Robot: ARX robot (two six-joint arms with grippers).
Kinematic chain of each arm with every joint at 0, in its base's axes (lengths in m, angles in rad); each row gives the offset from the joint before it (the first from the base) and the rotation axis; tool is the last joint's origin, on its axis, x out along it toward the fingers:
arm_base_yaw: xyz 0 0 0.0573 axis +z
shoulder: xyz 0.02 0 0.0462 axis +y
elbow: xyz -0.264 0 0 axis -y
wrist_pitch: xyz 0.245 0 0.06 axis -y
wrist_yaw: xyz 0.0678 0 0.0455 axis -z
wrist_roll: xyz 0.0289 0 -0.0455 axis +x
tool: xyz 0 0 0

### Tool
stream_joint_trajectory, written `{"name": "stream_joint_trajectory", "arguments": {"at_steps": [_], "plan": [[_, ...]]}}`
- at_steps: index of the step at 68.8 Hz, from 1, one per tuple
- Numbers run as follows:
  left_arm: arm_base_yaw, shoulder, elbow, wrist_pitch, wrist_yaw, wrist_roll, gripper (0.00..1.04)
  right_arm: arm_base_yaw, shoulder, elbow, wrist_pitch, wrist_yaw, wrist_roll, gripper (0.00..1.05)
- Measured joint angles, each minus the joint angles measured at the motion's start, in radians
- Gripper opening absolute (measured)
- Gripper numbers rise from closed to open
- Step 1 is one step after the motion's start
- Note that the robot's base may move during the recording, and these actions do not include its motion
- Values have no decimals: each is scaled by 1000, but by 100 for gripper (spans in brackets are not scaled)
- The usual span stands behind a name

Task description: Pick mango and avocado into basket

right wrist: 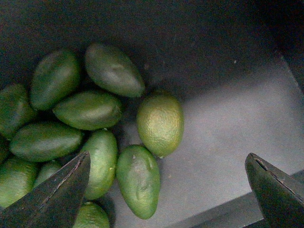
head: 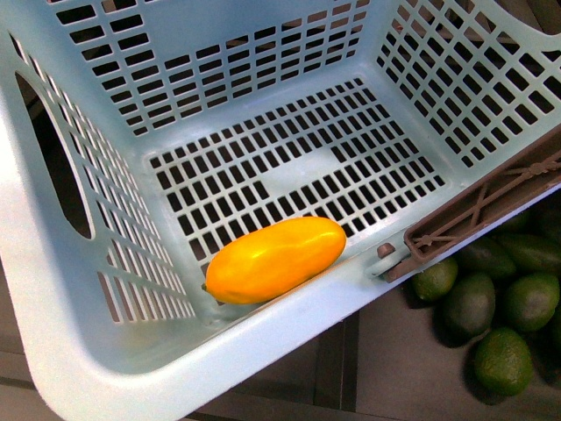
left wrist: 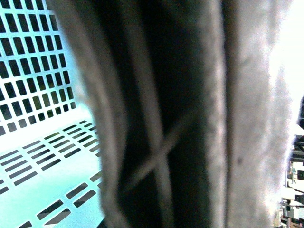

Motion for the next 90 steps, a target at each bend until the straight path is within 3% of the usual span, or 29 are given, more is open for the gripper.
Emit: {"name": "stream_joint_trajectory", "arguments": {"at_steps": [23,61,90], "plan": [[0,0,0,0,-2,0,13,16,212,47,118,-11,10,96],[0,0,0,0,-2,0,13,8,444,227,104,17,8,96],[0,0,0,0,-2,0,13,49,527,337,75,48,39,96]]}}
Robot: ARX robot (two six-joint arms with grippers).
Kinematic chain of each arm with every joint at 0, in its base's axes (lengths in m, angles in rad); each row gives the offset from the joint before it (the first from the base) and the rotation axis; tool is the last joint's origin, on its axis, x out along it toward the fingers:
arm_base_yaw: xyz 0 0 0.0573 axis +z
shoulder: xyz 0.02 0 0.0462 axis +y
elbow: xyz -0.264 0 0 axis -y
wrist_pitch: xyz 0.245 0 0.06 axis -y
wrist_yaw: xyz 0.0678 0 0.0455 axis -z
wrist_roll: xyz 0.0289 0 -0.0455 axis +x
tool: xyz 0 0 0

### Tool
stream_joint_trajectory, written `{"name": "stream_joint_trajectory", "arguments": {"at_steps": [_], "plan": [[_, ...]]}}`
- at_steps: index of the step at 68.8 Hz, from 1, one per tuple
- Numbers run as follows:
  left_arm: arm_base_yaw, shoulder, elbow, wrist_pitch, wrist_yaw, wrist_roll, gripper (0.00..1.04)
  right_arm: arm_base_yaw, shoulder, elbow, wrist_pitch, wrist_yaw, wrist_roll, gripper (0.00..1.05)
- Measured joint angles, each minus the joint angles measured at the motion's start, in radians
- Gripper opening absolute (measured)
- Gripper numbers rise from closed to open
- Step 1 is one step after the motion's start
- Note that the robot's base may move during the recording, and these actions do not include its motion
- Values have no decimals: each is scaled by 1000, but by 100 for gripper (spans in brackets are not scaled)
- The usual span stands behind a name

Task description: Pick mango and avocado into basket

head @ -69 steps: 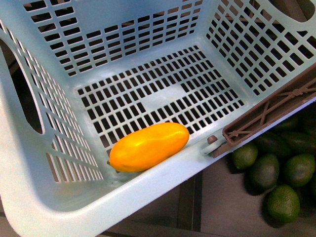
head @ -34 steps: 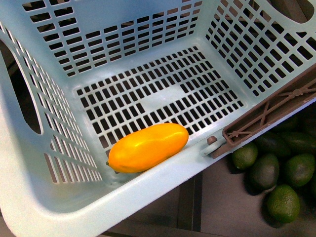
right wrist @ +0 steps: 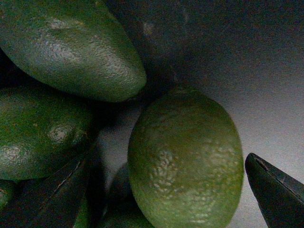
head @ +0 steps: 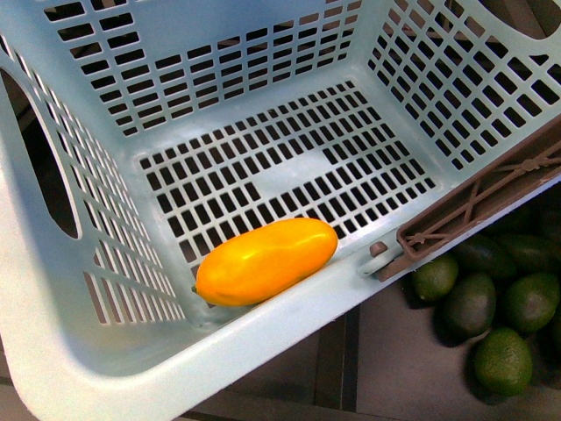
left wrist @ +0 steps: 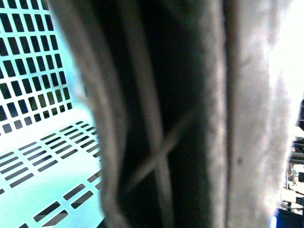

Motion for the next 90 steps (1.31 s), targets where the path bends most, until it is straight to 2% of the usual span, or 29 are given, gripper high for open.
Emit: {"name": "stream_joint_trajectory", "arguments": {"at_steps": [47,62,67,90], "plan": [[0,0,0,0,0,0,13,6,103,82,-8,45,3,96],[0,0,0,0,0,0,13,3,107,84,13,46,6,71],[0,0,0,0,0,0,13,0,106,79,22,38,6,66],[0,0,0,0,0,0,13,-7,-58,-102,98,-77,-18,65]]}}
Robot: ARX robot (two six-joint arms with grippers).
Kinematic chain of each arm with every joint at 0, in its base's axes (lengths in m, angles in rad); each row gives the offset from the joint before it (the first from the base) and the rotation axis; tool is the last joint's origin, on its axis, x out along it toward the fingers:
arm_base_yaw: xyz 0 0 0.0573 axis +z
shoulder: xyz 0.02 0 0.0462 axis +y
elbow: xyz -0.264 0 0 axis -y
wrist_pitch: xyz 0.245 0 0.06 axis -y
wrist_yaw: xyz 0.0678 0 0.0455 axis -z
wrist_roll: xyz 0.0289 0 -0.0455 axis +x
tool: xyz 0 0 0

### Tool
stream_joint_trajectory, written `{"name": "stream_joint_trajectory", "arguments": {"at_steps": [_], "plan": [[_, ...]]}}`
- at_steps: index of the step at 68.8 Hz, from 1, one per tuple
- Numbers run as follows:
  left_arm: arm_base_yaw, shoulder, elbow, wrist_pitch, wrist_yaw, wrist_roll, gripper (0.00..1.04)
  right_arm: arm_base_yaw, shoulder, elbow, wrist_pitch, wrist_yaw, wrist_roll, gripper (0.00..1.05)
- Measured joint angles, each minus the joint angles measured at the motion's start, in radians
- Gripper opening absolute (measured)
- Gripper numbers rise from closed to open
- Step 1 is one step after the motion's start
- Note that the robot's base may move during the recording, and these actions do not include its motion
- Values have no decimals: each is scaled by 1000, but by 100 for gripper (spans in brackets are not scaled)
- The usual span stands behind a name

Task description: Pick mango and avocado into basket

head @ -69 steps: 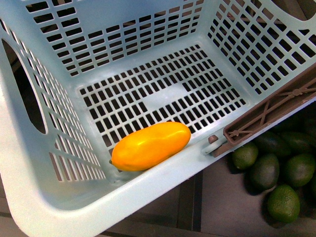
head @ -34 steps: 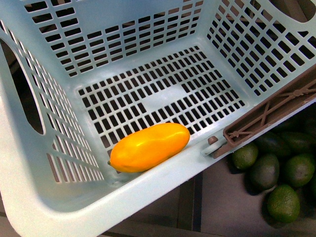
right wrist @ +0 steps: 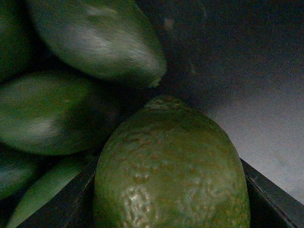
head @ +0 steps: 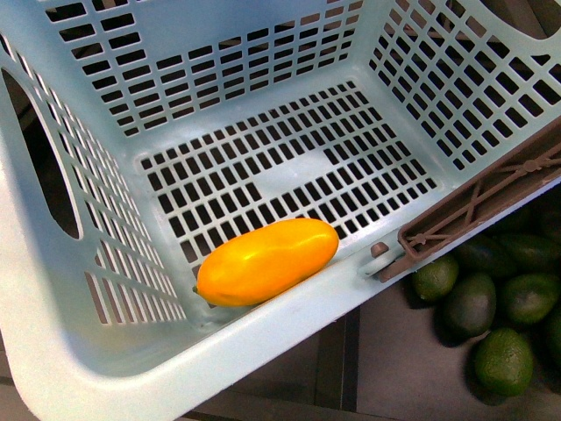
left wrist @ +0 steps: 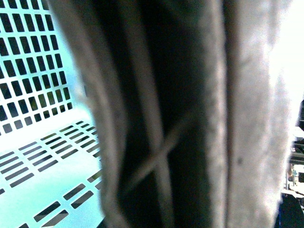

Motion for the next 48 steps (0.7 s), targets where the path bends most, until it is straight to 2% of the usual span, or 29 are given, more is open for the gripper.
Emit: {"name": "stream_joint_trajectory", "arguments": {"at_steps": [5,15,31,38,43,48], "plan": [[0,0,0,0,0,0,13,-10,-78,-55,11,-47,-18,65],[0,0,0,0,0,0,13,-60,-288,-162,6,-201,-60,65],[0,0,0,0,0,0,13,-157,-612,-222,-80,-425,-94,65],[0,0,0,0,0,0,13,-161,-747,-232,-125,-518,-93,65],[0,0,0,0,0,0,13,-138,-881,-239,-165,-607,-92,65],[0,0,0,0,1,0,13,-113,-958,-246,-186,-652,-88,65]]}}
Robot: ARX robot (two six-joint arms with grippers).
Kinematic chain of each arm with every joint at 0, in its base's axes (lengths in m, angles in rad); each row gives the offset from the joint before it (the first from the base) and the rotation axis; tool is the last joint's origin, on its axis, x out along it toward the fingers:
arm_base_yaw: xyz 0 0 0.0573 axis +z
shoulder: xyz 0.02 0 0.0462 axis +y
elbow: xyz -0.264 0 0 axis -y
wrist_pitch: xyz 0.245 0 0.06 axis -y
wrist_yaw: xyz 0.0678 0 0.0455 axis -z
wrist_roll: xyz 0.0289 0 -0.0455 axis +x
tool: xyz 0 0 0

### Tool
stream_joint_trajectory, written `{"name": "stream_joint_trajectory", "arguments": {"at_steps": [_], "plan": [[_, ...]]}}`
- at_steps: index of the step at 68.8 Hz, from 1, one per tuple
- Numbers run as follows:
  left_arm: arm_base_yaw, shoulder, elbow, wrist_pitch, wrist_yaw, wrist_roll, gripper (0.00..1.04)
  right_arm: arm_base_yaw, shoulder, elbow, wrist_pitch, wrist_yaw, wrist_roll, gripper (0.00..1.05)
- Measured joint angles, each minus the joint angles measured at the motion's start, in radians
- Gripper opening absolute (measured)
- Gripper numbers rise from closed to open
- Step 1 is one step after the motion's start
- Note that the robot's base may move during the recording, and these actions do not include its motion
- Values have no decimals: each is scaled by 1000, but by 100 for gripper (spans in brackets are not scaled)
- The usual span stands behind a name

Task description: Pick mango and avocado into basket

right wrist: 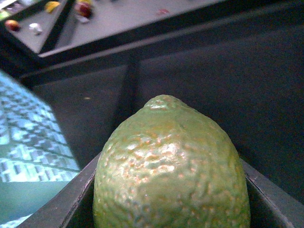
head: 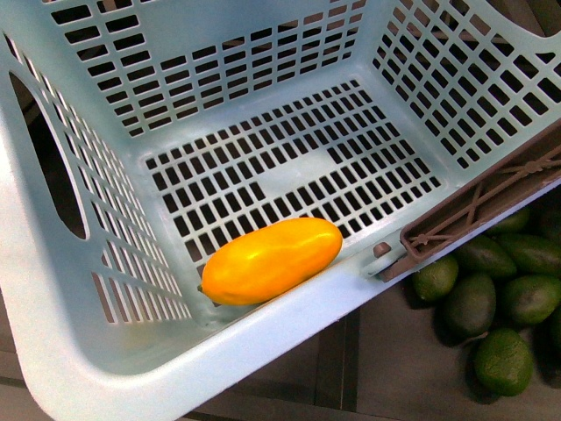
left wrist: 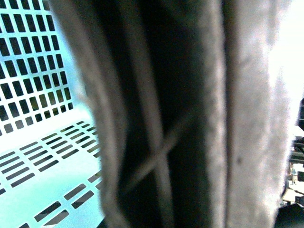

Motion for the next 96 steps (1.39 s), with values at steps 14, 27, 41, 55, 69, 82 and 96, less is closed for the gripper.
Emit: {"name": "stream_joint_trajectory", "arguments": {"at_steps": [14,27,41,55,69,82,96], "plan": [[0,0,0,0,-2,2,13,129,-215,-23,-28,-29,53,65],[0,0,0,0,-1,0,13,317,-309,-48,-14,53,140,65],[0,0,0,0,-1,0,13,505,-315,-55,-7,169,182,65],[0,0,0,0,-1,1,13,640,-264,-58,11,277,203,65],[0,0,0,0,-1,1,13,665,-175,-57,18,373,211,65],[0,0,0,0,-1,1,13,676,-130,-33,20,397,223,67],[0,0,0,0,0,1,13,660,-130,-19,14,400,248,97]]}}
